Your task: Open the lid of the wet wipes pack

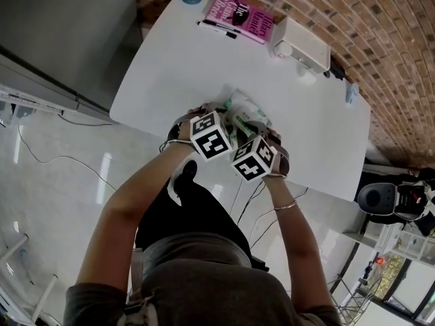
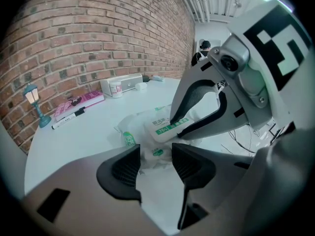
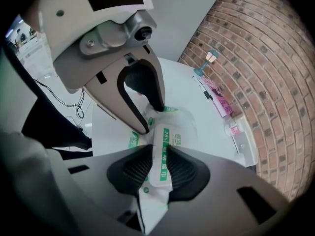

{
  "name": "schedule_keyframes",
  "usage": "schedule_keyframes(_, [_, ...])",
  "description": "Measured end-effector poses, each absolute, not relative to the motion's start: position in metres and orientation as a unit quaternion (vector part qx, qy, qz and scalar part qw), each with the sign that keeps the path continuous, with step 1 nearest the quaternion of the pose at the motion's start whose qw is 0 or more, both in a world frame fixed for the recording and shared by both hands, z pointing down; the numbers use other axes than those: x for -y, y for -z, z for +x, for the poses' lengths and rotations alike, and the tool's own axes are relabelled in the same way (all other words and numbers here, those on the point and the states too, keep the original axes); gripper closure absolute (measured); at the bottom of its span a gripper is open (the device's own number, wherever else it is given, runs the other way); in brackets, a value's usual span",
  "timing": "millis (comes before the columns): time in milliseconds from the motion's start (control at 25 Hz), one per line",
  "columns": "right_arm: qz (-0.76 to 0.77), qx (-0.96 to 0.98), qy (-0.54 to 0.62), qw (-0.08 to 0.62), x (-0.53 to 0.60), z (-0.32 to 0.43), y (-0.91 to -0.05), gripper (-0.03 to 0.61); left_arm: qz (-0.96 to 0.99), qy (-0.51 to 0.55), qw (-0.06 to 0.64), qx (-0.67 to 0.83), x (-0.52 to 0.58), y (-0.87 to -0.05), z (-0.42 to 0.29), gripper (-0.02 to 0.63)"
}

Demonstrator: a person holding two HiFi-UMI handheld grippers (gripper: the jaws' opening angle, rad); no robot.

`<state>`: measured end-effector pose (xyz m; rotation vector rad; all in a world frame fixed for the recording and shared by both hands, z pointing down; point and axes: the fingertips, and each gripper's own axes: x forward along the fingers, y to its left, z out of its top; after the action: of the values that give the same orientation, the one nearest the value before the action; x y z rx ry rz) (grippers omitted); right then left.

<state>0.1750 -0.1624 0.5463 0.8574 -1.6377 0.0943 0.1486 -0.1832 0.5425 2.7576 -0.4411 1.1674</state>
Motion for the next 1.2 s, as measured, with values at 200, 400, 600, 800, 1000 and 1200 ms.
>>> schedule_keyframes(200, [0.371,0.709,-0.045,0.598,0.1618,0.1751,-0.5454,0.5,0.91,-0.384,0.058,0.144,0.1836,-0.5413,0.1492,0.417])
schedule_keyframes(400, [0.368,0.71,-0.053,0.598,0.1611,0.1746,-0.5449,0.514,0.911,-0.383,0.06,0.143,0.1834,-0.5414,0.149,0.417])
schedule_keyframes(600, [0.365,0.714,-0.061,0.594,0.1612,0.1741,-0.5449,0.525,0.91,-0.385,0.06,0.142,0.1844,-0.5431,0.1488,0.417])
schedule_keyframes(800, [0.361,0.719,-0.071,0.589,0.1602,0.1744,-0.5438,0.531,0.909,-0.387,0.061,0.139,0.1839,-0.5443,0.1498,0.417])
schedule_keyframes(1000, [0.359,0.722,-0.073,0.587,0.1603,0.174,-0.5419,0.534,0.909,-0.388,0.06,0.141,0.184,-0.5446,0.1495,0.417])
schedule_keyframes(1200, [0.359,0.723,-0.077,0.585,0.1604,0.1739,-0.5401,0.537,0.908,-0.389,0.064,0.141,0.1847,-0.5451,0.1504,0.417])
